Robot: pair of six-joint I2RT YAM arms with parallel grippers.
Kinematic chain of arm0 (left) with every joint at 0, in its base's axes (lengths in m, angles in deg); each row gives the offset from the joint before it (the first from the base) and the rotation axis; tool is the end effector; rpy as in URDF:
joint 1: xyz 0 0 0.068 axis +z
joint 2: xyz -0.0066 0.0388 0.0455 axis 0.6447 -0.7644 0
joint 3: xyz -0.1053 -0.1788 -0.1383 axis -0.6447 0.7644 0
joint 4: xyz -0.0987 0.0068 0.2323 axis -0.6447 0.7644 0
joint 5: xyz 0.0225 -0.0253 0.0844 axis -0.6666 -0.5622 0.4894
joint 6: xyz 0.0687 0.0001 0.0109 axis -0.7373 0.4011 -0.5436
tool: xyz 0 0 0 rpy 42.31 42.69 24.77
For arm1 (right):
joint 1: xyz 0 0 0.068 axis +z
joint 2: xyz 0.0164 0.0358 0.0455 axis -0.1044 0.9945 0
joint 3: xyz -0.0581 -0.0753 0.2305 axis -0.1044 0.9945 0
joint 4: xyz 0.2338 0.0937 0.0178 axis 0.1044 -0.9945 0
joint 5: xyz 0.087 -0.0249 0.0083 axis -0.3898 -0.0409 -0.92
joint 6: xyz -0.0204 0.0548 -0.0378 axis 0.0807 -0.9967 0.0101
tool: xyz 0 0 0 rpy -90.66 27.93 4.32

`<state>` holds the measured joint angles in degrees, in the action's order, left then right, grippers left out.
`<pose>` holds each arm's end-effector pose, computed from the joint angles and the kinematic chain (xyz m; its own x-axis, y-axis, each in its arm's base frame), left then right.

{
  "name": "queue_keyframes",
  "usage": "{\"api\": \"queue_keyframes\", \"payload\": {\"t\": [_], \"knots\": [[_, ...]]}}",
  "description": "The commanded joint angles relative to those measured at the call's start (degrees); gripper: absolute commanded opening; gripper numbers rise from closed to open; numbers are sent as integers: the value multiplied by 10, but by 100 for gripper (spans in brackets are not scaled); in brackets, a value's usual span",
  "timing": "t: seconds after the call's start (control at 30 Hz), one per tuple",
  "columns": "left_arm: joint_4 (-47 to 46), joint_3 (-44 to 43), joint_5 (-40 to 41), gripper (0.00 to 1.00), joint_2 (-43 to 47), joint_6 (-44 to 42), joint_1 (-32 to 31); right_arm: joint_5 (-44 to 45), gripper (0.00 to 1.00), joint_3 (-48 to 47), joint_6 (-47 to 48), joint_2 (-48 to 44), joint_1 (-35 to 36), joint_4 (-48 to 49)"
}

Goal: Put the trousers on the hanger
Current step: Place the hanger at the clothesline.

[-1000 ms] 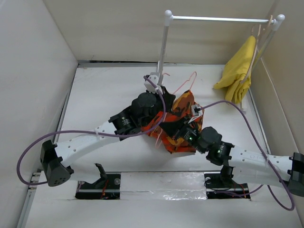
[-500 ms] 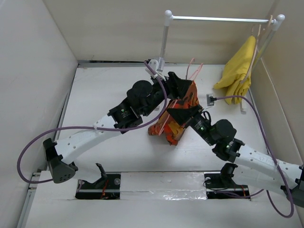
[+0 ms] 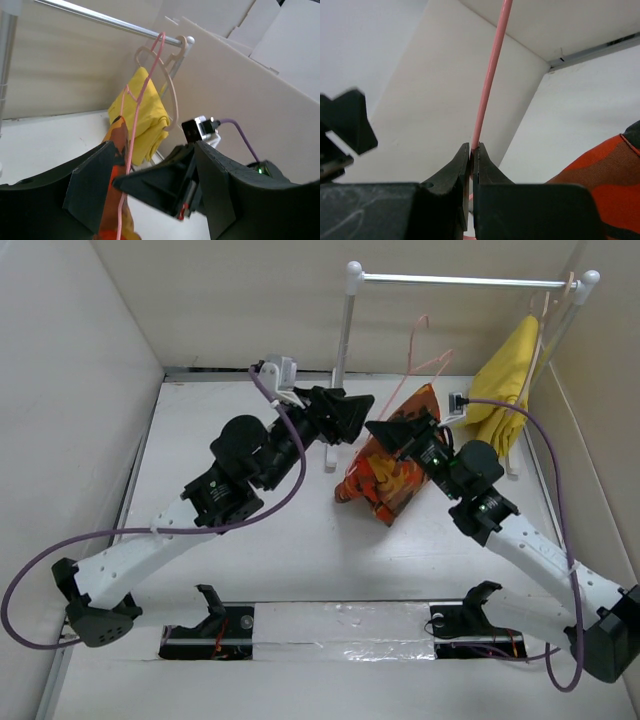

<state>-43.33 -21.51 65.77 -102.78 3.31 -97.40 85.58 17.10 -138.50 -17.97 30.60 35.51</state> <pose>0.1557 -0.2161 0.4904 -0.0591 -0.5654 -0.8227 0.7201 0.5467 -0.4274 0.2034 0.1547 0.3641 -0.3996 0.7014 -0.5902 -0.5275 0.3506 0.7739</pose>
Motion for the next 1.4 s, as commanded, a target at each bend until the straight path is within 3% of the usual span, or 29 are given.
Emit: {"api": "queue_keyframes", "payload": {"t": [0.0, 0.37, 0.73, 1.07, 1.37], "knots": [[-19, 44, 23, 62, 49, -23, 2, -75, 0, -92, 24, 26, -41, 106], [-95, 287, 61, 61, 164, -9, 7, -153, 0, -310, 82, 227, -126, 2], [-123, 382, 101, 60, 217, -38, 13, -196, 0, -433, 116, 348, -174, -39], [-193, 466, 105, 59, 211, -50, 13, -224, 0, -433, 107, 368, -202, 20], [-195, 458, 112, 59, 159, -53, 13, -247, 0, -355, 80, 389, -243, 78]]}}
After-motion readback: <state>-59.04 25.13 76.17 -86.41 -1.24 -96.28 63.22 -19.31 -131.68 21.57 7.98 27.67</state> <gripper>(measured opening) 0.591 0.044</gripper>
